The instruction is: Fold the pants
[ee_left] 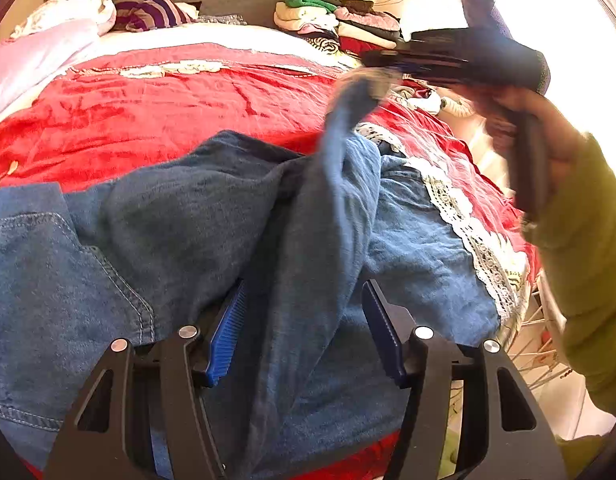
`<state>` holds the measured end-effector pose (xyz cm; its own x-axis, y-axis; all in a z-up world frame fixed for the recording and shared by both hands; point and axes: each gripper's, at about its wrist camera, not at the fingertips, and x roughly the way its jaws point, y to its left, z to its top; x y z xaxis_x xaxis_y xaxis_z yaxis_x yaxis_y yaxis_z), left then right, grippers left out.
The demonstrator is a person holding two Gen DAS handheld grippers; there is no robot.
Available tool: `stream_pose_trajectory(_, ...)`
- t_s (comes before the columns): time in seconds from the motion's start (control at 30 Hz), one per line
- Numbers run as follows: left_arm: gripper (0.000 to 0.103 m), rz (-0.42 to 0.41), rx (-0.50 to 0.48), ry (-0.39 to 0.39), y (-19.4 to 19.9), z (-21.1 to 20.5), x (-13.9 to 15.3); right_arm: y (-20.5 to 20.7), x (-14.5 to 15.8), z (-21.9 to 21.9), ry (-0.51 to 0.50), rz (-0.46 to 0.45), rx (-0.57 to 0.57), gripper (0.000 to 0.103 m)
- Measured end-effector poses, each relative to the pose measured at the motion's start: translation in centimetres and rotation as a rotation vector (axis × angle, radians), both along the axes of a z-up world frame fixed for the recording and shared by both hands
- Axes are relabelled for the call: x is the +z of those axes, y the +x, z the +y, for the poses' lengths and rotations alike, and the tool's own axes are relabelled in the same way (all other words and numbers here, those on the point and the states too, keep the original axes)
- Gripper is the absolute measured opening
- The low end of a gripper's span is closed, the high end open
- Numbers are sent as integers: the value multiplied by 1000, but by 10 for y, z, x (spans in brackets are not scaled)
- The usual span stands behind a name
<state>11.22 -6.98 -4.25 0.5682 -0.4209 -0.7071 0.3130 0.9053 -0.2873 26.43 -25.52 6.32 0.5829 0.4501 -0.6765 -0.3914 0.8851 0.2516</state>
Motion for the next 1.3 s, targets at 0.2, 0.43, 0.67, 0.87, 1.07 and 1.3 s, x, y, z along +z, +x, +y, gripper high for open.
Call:
stream_pose_trajectory(0.2,3,-83,9,108,-4,-1,8,-60,10,-56,45,-27,-38,6)
stream_pose_trajectory(0.43,3,-143,-50,143,-27,-4,25,-134,-6,-105,90,23,-57,5)
stream_pose_trajectory(0.67,3,-133,-118,207,-48,-20,17,-181,-27,-129,98,84,-70,4)
stream_pose_trajectory(0.87,3,-107,-142,249,-59,-21,9,-208,-59,-129,107,166,-43,4)
stream_pose_trajectory(1.07,3,-81,-132,264,-61,-17,5,-216,-86,-136,74,230,-65,0)
stream_pose_trajectory(1.3,4,-73,-134,257,-61,-19,2,-222,-73,-132,57,164,-17,26)
